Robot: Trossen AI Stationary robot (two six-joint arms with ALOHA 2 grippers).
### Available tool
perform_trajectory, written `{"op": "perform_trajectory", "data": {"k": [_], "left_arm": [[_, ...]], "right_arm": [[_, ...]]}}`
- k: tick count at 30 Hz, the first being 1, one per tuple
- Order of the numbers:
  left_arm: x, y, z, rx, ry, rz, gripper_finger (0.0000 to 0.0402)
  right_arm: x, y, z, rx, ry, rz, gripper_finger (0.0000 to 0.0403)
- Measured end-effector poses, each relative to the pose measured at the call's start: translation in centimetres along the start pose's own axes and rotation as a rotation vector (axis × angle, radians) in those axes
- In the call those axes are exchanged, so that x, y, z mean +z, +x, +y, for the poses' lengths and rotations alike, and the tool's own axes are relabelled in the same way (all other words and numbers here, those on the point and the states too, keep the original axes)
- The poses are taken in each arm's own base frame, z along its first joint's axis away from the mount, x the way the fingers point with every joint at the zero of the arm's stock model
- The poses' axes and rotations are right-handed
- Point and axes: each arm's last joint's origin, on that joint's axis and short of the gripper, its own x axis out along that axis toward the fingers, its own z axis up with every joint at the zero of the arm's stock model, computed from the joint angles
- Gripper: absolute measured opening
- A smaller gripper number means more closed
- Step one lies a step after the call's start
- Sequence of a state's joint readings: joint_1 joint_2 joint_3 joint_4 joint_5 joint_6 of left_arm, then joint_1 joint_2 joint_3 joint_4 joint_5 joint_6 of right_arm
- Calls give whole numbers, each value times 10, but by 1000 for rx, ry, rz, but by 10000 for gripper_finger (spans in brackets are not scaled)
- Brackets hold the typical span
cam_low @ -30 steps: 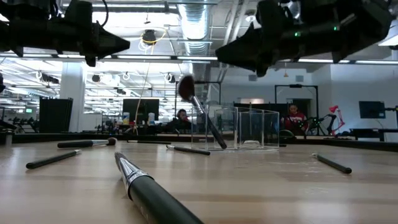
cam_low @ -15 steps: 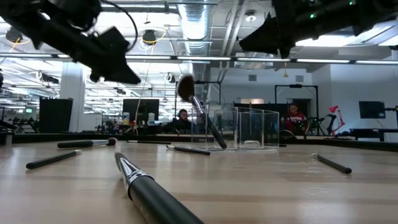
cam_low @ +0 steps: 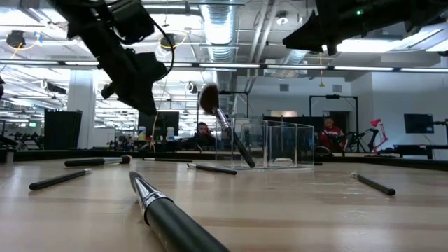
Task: Put items in baskets/containers
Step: Put the top black blush brush into the transparent organizer
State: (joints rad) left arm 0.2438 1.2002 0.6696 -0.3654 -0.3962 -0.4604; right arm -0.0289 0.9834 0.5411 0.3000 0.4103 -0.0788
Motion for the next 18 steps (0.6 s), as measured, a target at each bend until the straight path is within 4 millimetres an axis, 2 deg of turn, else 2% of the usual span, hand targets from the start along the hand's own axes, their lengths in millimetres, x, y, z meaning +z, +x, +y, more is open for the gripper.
{"op": "perform_trajectory", "data": {"k": [6,10,15,18], "left_arm": [[12,-1,-5,138,41,190,77],[16,7,-10,72,-1,273,77],[-1,22,-5,110,-61,521,77],[-5,26,-8,127,-86,548,77]], "right_arm": [[-3,-1,-6,13,16,41,102],[-5,0,-8,9,17,58,102],[-6,0,-8,11,13,64,102],[-6,0,-7,13,3,64,102]]}}
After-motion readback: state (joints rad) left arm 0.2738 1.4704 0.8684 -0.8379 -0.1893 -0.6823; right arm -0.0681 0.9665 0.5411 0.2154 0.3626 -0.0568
